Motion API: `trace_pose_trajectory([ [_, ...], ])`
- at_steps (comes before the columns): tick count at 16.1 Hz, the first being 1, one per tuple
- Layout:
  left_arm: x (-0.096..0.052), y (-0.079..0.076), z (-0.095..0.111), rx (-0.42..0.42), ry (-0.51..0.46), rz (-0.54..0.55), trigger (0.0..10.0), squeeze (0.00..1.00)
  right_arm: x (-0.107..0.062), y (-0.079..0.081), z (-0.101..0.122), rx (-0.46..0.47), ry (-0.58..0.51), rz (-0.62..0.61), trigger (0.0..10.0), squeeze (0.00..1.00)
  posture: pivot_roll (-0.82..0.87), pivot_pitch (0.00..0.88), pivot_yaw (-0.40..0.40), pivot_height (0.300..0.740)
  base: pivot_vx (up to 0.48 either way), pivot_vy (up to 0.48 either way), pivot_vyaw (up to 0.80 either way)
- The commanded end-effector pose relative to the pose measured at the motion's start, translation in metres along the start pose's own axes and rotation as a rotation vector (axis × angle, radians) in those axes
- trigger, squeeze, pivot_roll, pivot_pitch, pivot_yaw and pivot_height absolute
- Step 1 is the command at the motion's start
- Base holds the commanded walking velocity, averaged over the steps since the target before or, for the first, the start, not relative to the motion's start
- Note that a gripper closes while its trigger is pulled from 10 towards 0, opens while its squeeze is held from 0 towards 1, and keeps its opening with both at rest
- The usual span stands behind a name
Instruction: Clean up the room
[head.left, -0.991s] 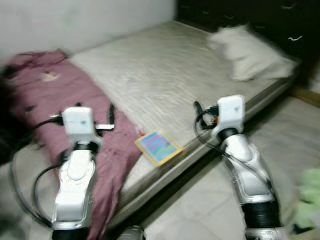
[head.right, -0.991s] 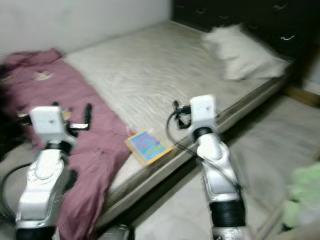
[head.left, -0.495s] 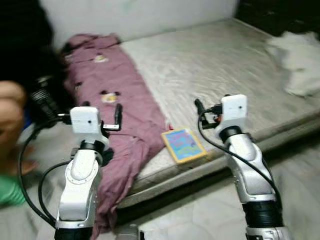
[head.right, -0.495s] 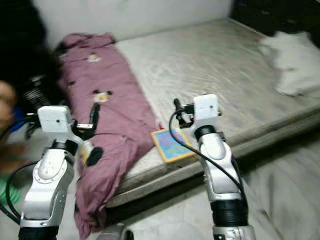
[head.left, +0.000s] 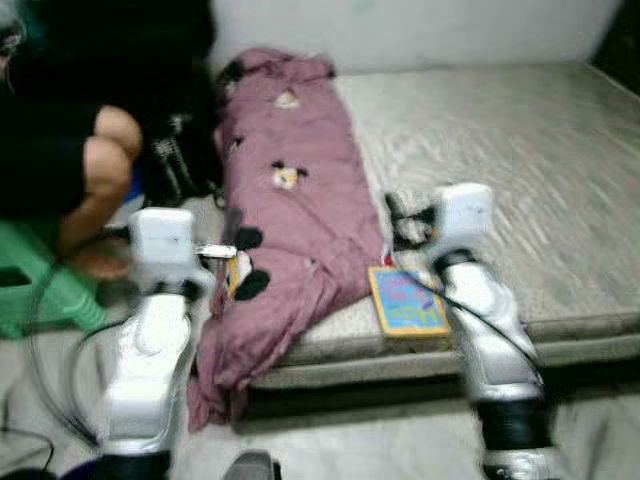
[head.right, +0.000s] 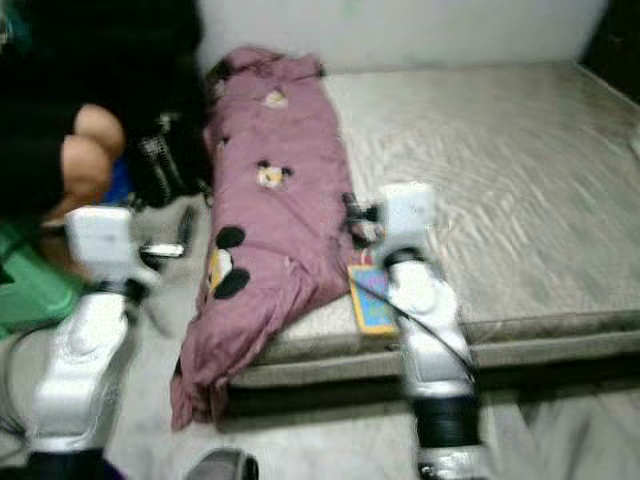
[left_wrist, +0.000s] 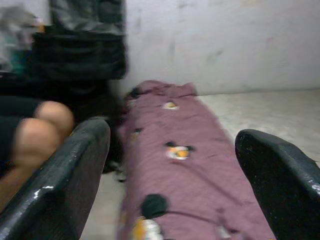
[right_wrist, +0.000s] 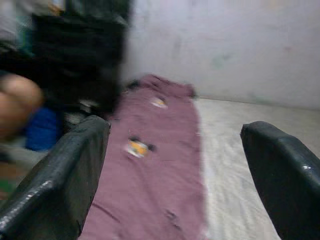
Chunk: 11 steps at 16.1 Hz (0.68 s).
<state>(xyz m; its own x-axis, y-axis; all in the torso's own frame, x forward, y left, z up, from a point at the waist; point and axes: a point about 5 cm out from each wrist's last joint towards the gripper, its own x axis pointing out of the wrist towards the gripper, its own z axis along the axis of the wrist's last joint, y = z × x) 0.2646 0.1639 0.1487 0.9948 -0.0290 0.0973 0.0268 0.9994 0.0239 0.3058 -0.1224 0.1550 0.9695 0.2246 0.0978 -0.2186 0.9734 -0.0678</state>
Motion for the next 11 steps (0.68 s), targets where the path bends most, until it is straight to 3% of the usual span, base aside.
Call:
trace_pose_trajectory([
  [1, 0.0022, -0.0059, 0.0049, -0.009, -0.018, -0.025, 10.0, 0.0, 0.0, -0.0073, 0.0015, -0.009, -0.006, -0.014, 10.0, 0.0, 0.05, 0.0, 0.008, 0.74, 0.0, 0.0, 0.8],
  [9, 0.0048, -0.007, 0.0062, -0.018, -0.021, -0.044, 10.0, 0.0, 0.0034, -0.0077, 0.0025, 0.01, -0.025, -0.038, 10.0, 0.0, 0.05, 0.0, 0.012, 0.74, 0.0, 0.0, 0.8],
  [11, 0.0045, -0.0074, 0.0078, -0.024, -0.033, -0.065, 10.0, 0.0, 0.004, -0.0093, 0.0034, 0.036, -0.032, -0.059, 10.0, 0.0, 0.05, 0.0, 0.013, 0.74, 0.0, 0.0, 0.0],
])
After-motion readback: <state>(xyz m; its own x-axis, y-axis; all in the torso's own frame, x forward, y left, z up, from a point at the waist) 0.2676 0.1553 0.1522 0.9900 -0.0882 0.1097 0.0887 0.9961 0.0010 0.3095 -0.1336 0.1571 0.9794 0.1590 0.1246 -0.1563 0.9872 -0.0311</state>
